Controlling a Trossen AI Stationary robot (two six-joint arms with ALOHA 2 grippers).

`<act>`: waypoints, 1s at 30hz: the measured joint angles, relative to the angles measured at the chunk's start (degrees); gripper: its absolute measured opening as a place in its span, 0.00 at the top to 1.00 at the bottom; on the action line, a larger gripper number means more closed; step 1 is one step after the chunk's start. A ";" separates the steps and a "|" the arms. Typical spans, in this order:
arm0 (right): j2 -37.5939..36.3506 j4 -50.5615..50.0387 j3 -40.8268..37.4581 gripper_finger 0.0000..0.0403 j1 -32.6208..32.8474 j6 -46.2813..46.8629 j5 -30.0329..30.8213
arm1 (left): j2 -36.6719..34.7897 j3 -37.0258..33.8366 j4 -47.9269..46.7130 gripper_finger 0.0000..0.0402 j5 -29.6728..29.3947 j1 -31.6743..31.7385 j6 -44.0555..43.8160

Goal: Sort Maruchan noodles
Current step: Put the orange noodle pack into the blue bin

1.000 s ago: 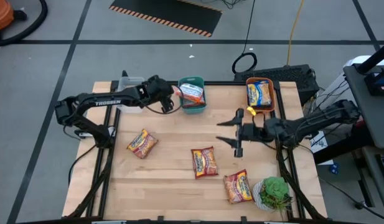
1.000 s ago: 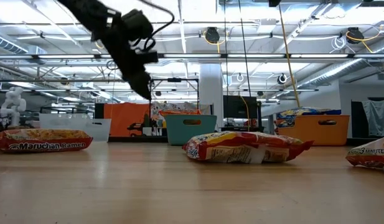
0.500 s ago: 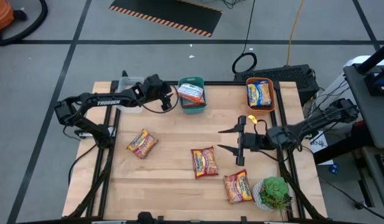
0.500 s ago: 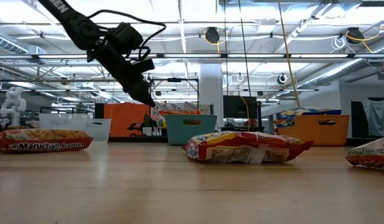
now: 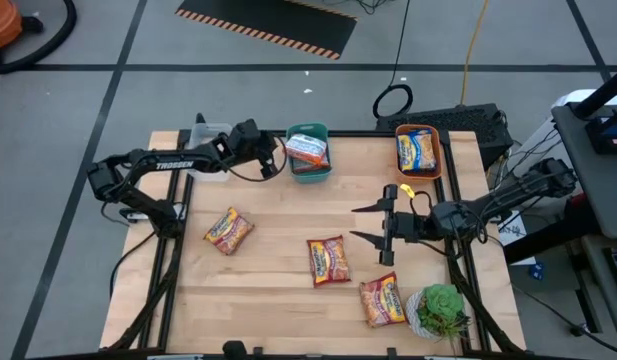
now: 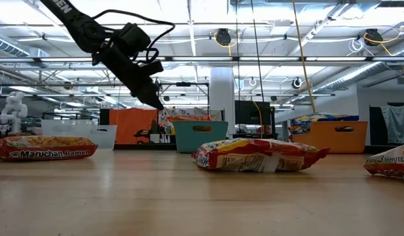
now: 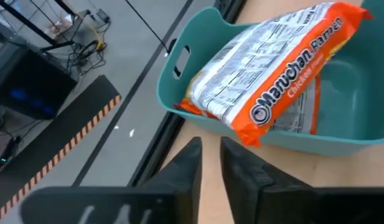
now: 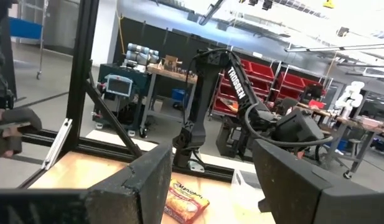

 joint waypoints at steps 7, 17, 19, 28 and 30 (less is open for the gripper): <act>0.02 0.60 0.00 0.47 0.00 -0.63 -0.02 | 5.06 -0.03 2.30 0.89 -2.34 0.28 -2.40; 0.02 0.36 0.00 0.47 0.00 -1.75 -0.06 | 9.41 -0.07 8.62 0.90 -0.52 -0.46 -2.63; 0.00 0.32 0.00 0.47 0.00 -1.96 -0.04 | 9.41 -0.07 8.86 0.90 3.76 -0.69 -1.37; 0.02 -1.34 0.00 0.47 0.00 -1.88 -0.04 | 9.41 -0.07 8.45 0.90 8.52 -3.31 3.29; 0.02 -1.37 0.00 0.47 0.00 -1.84 -0.04 | 9.41 -0.07 8.45 0.90 8.41 -3.82 3.57</act>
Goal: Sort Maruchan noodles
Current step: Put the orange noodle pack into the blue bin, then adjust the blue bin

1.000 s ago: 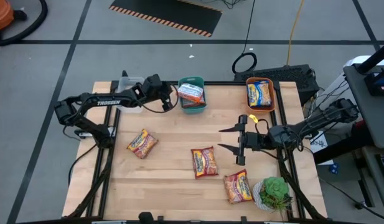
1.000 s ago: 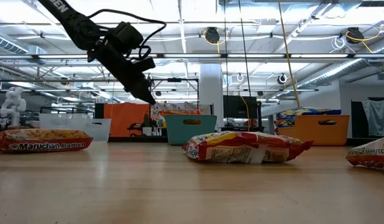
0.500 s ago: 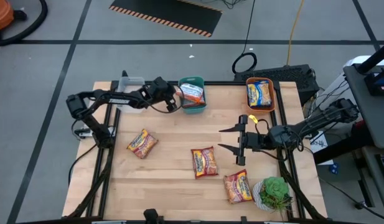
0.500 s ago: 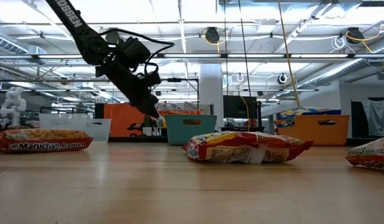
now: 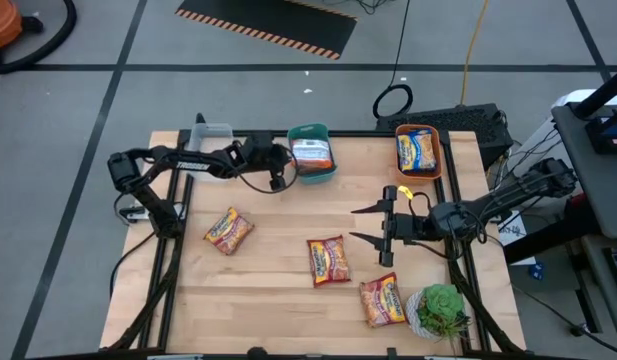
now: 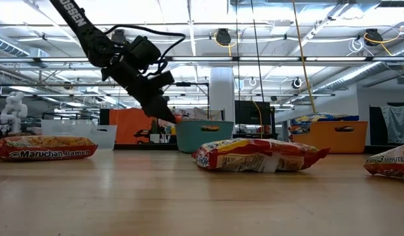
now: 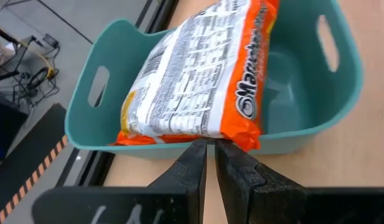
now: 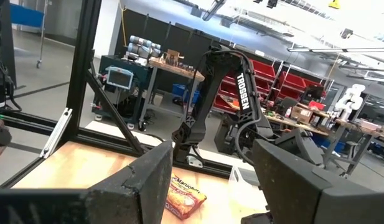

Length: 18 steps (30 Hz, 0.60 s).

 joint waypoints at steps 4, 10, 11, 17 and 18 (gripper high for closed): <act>0.01 -0.13 0.00 0.47 0.00 0.03 0.00 | 0.00 0.02 0.07 0.90 0.06 -0.99 0.04; 0.00 -0.07 0.00 0.47 0.00 -1.08 0.00 | -0.02 0.07 0.04 0.90 0.10 -3.42 -0.49; -0.02 -0.04 0.00 0.47 0.00 -1.34 0.00 | -0.02 0.07 0.06 0.90 0.12 -3.93 -0.73; 0.01 0.73 0.00 0.47 0.00 -2.91 0.00 | -0.04 0.09 0.87 0.90 0.17 -6.97 -0.90; -0.02 0.90 0.00 0.47 0.00 -3.08 0.00 | -0.04 0.09 0.98 0.90 0.17 -7.34 -0.90</act>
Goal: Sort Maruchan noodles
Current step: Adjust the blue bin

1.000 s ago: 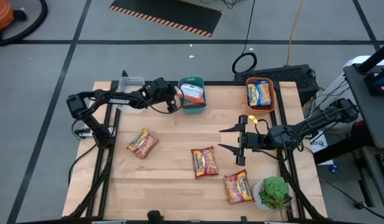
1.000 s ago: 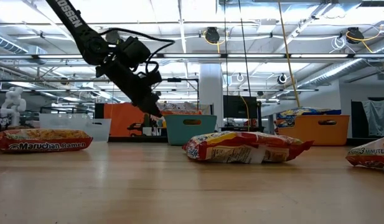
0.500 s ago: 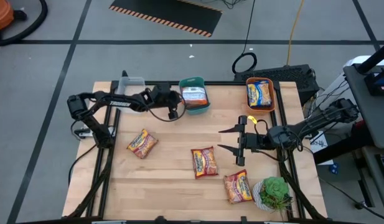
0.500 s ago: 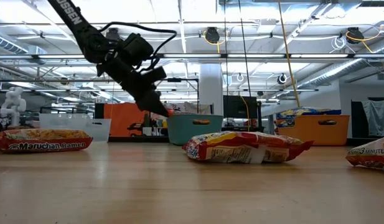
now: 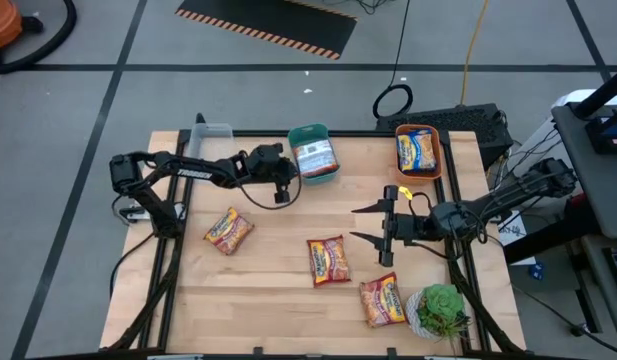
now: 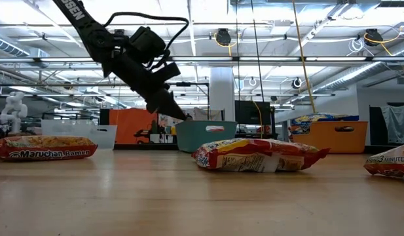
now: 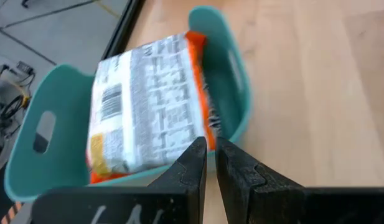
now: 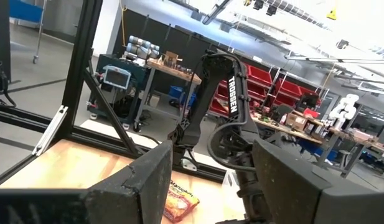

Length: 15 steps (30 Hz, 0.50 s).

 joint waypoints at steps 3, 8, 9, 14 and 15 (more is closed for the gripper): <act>-0.12 0.06 0.00 0.47 0.00 -0.09 0.00 | 0.00 0.00 0.75 0.90 0.04 -0.89 -0.54; -0.27 0.49 0.00 0.47 -0.04 -0.99 0.00 | 0.00 0.00 6.85 0.90 5.61 -2.04 -4.39; -0.26 0.73 0.00 0.47 -0.04 -1.19 0.00 | 0.00 0.00 8.89 0.90 7.96 -2.31 -5.42; -0.26 1.68 0.00 0.47 -0.51 -1.27 -0.02 | 1.27 0.07 13.97 0.90 16.12 -4.47 -6.74; -0.26 2.05 0.00 0.47 -0.55 -1.23 0.00 | 1.99 0.10 14.43 0.90 16.95 -5.02 -5.85</act>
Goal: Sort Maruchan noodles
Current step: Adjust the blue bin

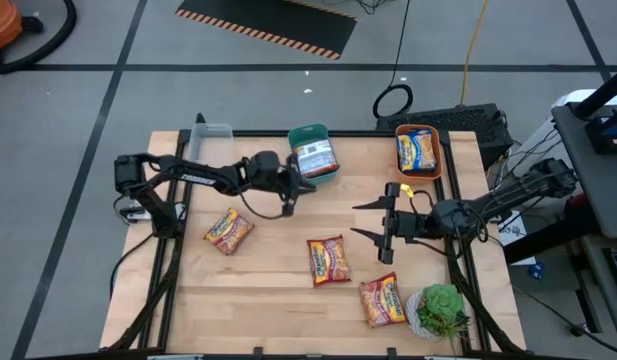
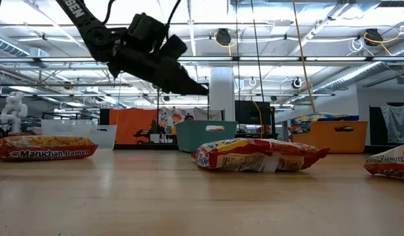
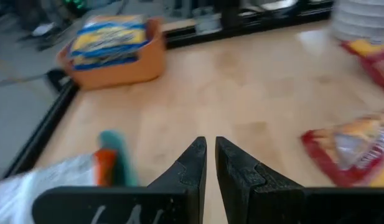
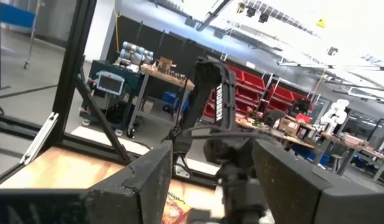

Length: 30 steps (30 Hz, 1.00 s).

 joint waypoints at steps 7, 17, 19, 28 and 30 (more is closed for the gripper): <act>0.00 4.84 -0.02 0.47 0.04 -0.16 -0.04 | 6.35 -0.09 -1.90 0.90 1.61 -1.03 5.57; 0.00 5.59 -0.02 0.47 0.04 -1.38 -0.04 | 9.70 -0.08 -1.25 0.90 -13.03 2.29 2.52; -0.02 5.33 -0.02 0.47 0.04 -1.40 -0.04 | 8.37 -0.10 -3.29 0.90 -13.03 4.20 0.90; -0.02 0.00 -0.02 0.47 0.04 -0.70 -0.02 | -0.18 -0.12 -16.02 0.90 -11.62 9.75 1.14; 0.00 -0.56 -0.02 0.47 0.04 0.31 -0.02 | -2.48 -0.12 -18.41 0.90 -12.30 10.17 1.34</act>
